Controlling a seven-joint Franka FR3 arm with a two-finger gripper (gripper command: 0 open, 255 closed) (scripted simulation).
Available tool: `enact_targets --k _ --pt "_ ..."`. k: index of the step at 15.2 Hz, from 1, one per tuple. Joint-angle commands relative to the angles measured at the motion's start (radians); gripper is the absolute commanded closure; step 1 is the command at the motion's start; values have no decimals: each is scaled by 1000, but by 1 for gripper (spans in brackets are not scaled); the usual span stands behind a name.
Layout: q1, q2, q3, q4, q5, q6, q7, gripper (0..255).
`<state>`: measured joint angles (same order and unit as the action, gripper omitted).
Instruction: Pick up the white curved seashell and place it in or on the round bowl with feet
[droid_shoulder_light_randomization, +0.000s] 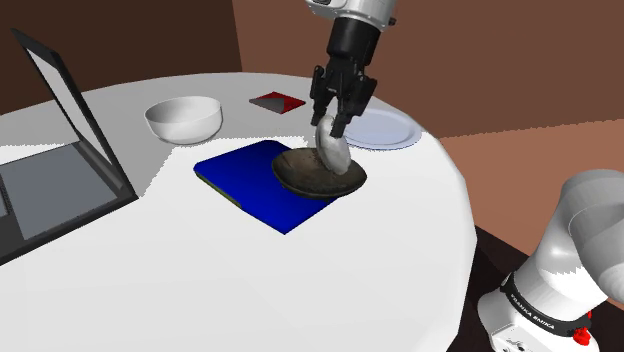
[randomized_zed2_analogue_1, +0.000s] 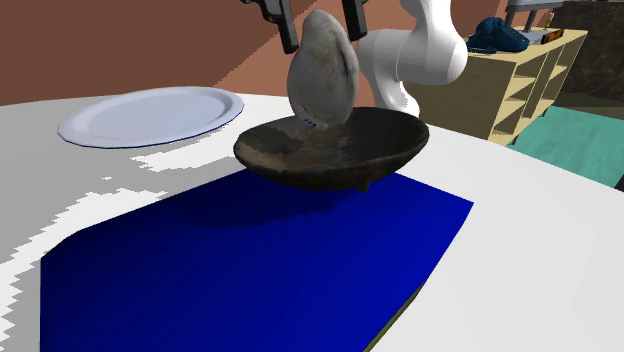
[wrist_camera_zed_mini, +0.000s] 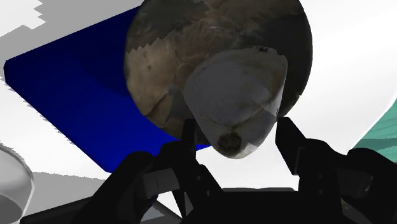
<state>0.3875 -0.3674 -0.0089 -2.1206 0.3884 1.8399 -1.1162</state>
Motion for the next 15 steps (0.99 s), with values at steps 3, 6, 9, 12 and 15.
enact_targets --k 3,6,9,12,15 --pt "2 0 4 -53 7 51 -16 255" --pt "3 2 6 -90 13 88 -30 255" --pt "4 5 7 -118 18 118 -41 255" --pt "5 6 6 -118 18 118 -41 255" --pt "5 5 6 -118 18 118 -41 255"
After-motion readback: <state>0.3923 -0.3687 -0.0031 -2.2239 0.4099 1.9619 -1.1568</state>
